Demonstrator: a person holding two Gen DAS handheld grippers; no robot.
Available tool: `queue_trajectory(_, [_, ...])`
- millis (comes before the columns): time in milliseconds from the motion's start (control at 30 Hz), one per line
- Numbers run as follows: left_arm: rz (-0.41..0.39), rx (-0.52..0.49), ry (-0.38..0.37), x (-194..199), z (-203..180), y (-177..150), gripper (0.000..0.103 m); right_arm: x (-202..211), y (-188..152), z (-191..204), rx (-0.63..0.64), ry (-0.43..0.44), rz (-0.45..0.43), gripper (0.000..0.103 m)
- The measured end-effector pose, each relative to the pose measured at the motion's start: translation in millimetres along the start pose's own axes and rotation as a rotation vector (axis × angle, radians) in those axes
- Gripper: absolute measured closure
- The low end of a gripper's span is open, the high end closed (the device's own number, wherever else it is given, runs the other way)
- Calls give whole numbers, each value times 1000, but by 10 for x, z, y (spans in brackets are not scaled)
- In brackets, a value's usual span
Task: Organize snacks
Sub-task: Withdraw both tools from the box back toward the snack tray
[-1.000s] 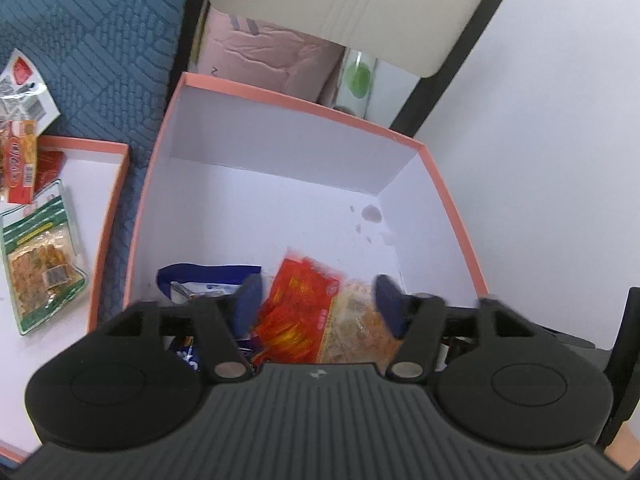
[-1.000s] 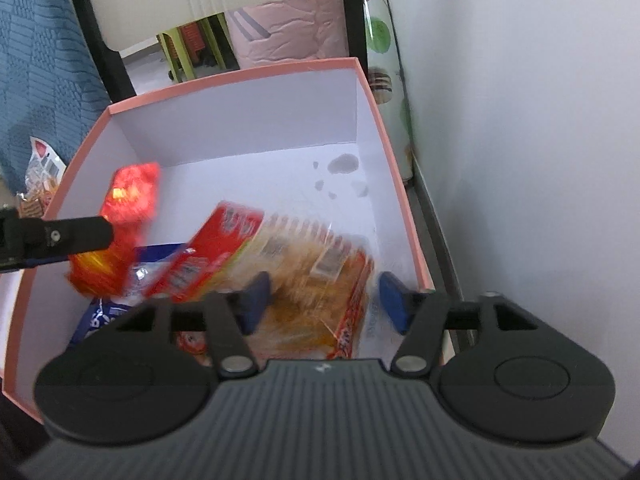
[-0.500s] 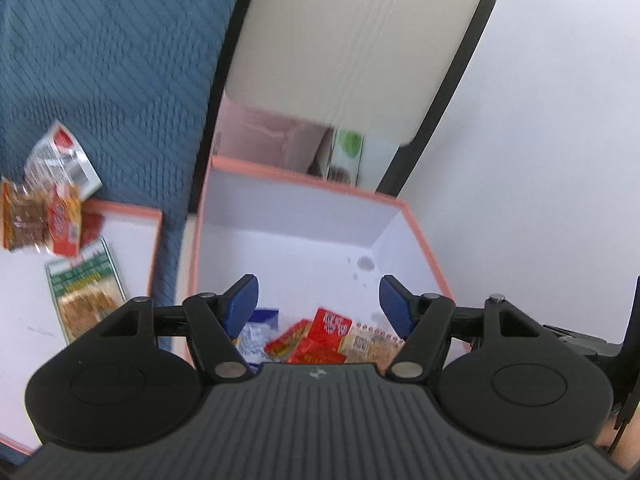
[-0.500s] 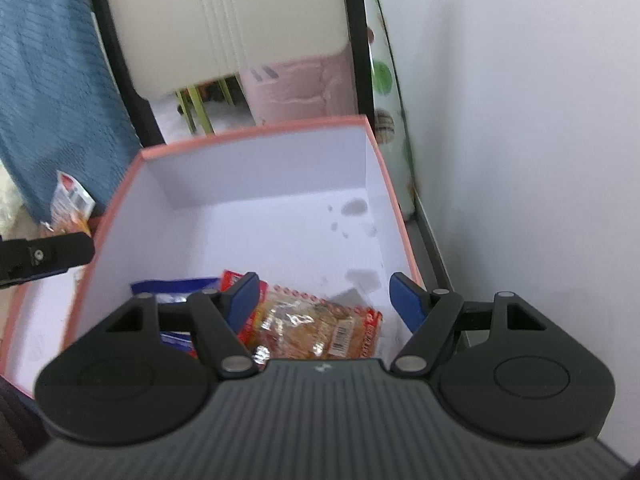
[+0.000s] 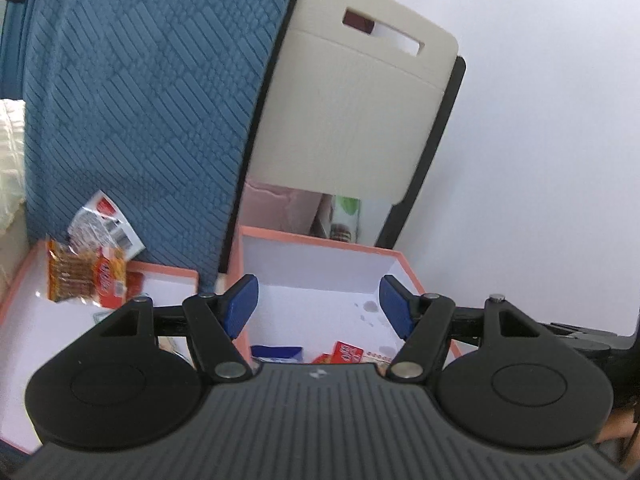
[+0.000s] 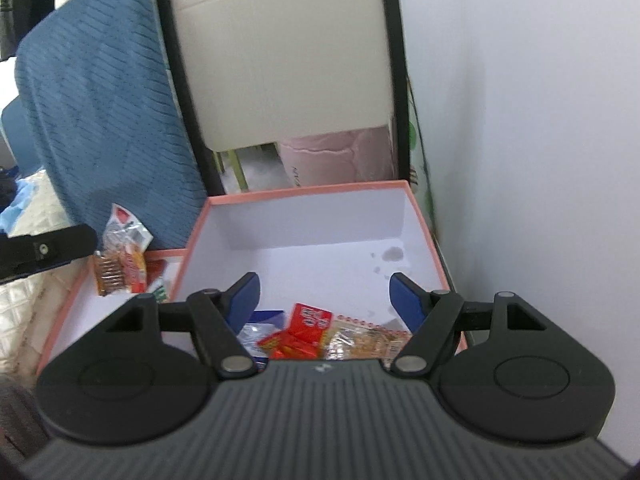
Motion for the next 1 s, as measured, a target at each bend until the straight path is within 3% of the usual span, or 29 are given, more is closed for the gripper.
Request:
queue_trajectory(500, [-76, -19, 25, 434, 429, -94, 31, 141, -111, 610, 53, 34, -43, 30])
queue_trajectory(833, [-81, 4, 69, 556, 819, -264, 31, 62, -356, 1059, 101, 83, -35, 30])
queue_trajectory(1000, [-70, -35, 105, 574, 1002, -358, 31, -20, -461, 1262, 126, 121, -26, 30])
Point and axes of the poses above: each gripper's, at about its wrist camera, not at the fingertips, and x roughly against the way its jaws point, z to its left, y to its top, the point moved 2 cm from there along -x, roughly the way its jaws point, and after that the axes turned 1 degree about x, right-handed, at the moved point
